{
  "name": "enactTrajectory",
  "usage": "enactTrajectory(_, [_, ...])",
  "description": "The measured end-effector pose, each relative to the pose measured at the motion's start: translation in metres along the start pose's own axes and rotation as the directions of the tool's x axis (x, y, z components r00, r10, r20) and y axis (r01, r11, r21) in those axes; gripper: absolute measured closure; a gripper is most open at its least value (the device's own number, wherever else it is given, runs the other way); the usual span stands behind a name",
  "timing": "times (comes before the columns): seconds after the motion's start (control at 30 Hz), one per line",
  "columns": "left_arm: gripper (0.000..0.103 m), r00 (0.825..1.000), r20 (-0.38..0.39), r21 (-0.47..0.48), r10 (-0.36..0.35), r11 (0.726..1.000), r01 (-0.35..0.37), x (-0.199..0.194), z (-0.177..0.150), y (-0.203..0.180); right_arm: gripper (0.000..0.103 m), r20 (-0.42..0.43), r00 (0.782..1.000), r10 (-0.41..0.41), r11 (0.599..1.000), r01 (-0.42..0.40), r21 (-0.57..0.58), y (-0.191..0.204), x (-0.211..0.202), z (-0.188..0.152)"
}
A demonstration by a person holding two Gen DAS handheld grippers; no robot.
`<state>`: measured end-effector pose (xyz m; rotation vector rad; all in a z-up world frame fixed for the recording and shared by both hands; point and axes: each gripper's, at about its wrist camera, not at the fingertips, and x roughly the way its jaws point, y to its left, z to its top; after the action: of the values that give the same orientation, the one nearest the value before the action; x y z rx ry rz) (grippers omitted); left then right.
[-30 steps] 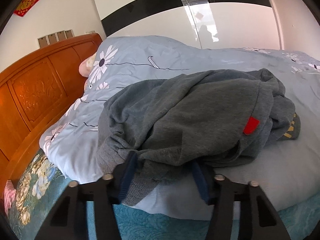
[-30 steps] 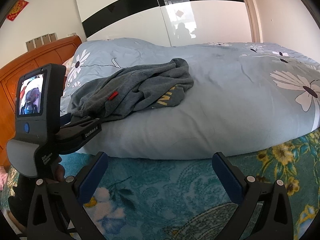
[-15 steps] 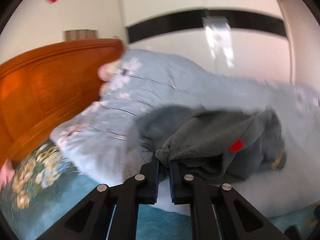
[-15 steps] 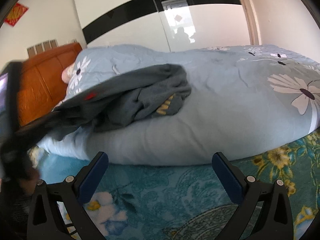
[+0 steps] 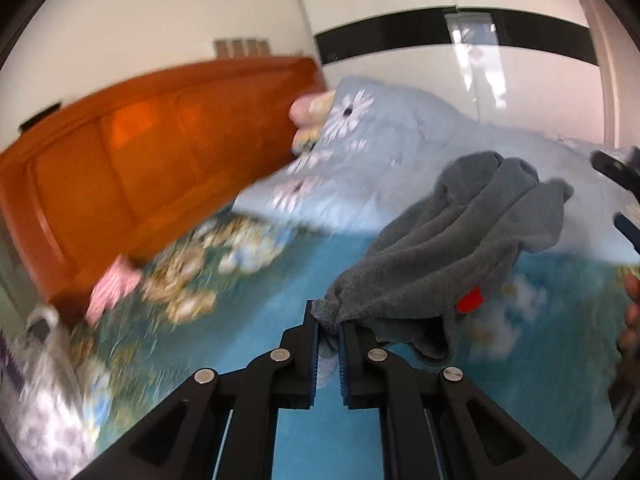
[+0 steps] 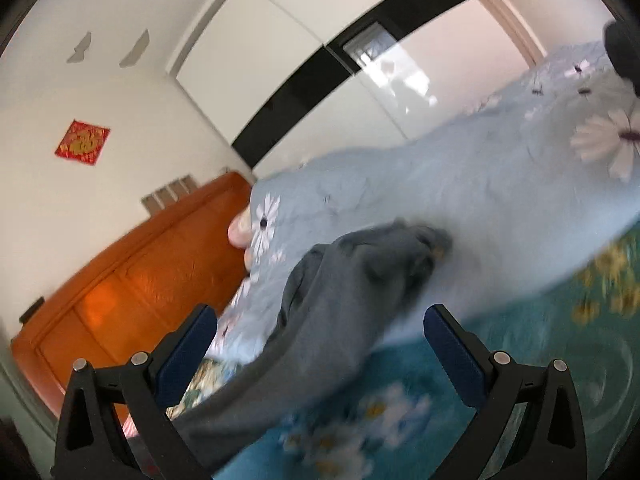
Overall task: Fold clothes
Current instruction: 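Lift the sweatshirt with both grippers and carry it onto the teal blanket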
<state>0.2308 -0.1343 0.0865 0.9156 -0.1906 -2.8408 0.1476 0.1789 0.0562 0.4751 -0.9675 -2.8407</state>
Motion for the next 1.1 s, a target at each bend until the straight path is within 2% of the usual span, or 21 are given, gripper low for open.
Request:
enactTrajectory(0.1, [0.094, 0.997, -0.07, -0.07, -0.042, 0.997, 0.038, -0.026, -0.036, 0.024, 0.0, -0.124, 0.992, -0.032, 0.997, 0.022, -0.077, 0.014, -0.012, -0.026])
enactTrajectory(0.17, [0.094, 0.993, -0.085, -0.049, -0.082, 0.996, 0.078, -0.048, -0.054, 0.021, 0.0, -0.184, 0.982, -0.047, 0.989, 0.019, -0.149, 0.021, -0.023, -0.036])
enactTrajectory(0.27, [0.094, 0.982, -0.062, 0.017, -0.18, 0.983, 0.181, -0.083, -0.063, -0.007, 0.0, -0.25, 0.965, -0.085, 0.964, 0.016, -0.266, 0.028, -0.046, -0.045])
enactTrajectory(0.33, [0.094, 0.96, -0.035, 0.05, -0.278, 0.959, 0.28, -0.108, -0.058, -0.032, 0.0, -0.275, 0.953, -0.123, 0.939, 0.022, -0.344, 0.027, -0.07, -0.049])
enactTrajectory(0.4, [0.094, 0.925, -0.011, 0.085, -0.38, 0.921, 0.379, -0.132, -0.053, -0.058, 0.0, -0.269, 0.948, -0.173, 0.918, 0.057, -0.392, 0.021, -0.099, -0.046])
enactTrajectory(0.5, [0.094, 0.878, -0.01, 0.156, -0.479, 0.866, 0.474, -0.155, -0.053, -0.098, 0.0, -0.244, 0.928, -0.281, 0.894, 0.161, -0.417, -0.009, -0.148, -0.03])
enactTrajectory(0.57, [0.094, 0.853, -0.055, 0.187, -0.518, 0.834, 0.519, -0.153, -0.058, -0.124, 0.0, -0.253, 0.905, -0.343, 0.883, 0.218, -0.416, -0.029, -0.171, -0.025])
enactTrajectory(0.67, [0.093, 0.834, -0.159, 0.202, -0.529, 0.809, 0.552, -0.131, -0.075, -0.154, 0.0, -0.266, 0.873, -0.409, 0.858, 0.269, -0.438, -0.053, -0.2, -0.024])
enactTrajectory(0.77, [0.09, 0.794, -0.259, 0.141, -0.549, 0.792, 0.594, -0.122, -0.09, -0.166, 0.0, -0.301, 0.825, -0.478, 0.821, 0.297, -0.487, -0.066, -0.207, -0.036])
enactTrajectory(0.8, [0.089, 0.783, -0.279, 0.12, -0.556, 0.789, 0.603, -0.122, -0.092, -0.165, 0.0, -0.32, 0.815, -0.482, 0.821, 0.293, -0.491, -0.069, -0.206, -0.04])
enactTrajectory(0.83, [0.087, 0.777, -0.283, 0.115, -0.562, 0.784, 0.609, -0.123, -0.092, -0.161, 0.0, -0.338, 0.816, -0.469, 0.833, 0.281, -0.477, -0.07, -0.206, -0.044])
enactTrajectory(0.87, [0.085, 0.773, -0.284, 0.116, -0.568, 0.779, 0.616, -0.126, -0.092, -0.157, 0.0, -0.356, 0.818, -0.451, 0.847, 0.267, -0.46, -0.071, -0.206, -0.047])
enactTrajectory(0.93, [0.065, 0.769, -0.269, 0.141, -0.58, 0.766, 0.627, -0.131, -0.089, -0.141, 0.0, -0.396, 0.823, -0.408, 0.879, 0.236, -0.415, -0.072, -0.203, -0.054])
enactTrajectory(1.0, [0.052, 0.775, -0.239, 0.159, -0.585, 0.764, 0.625, -0.132, -0.086, -0.121, 0.0, -0.447, 0.824, -0.348, 0.916, 0.199, -0.347, -0.073, -0.196, -0.062])
enactTrajectory(1.1, [0.041, 0.824, -0.203, 0.097, -0.529, 0.827, 0.554, -0.108, -0.072, -0.08, 0.002, -0.505, 0.825, -0.253, 0.959, 0.147, -0.241, -0.073, -0.187, -0.068])
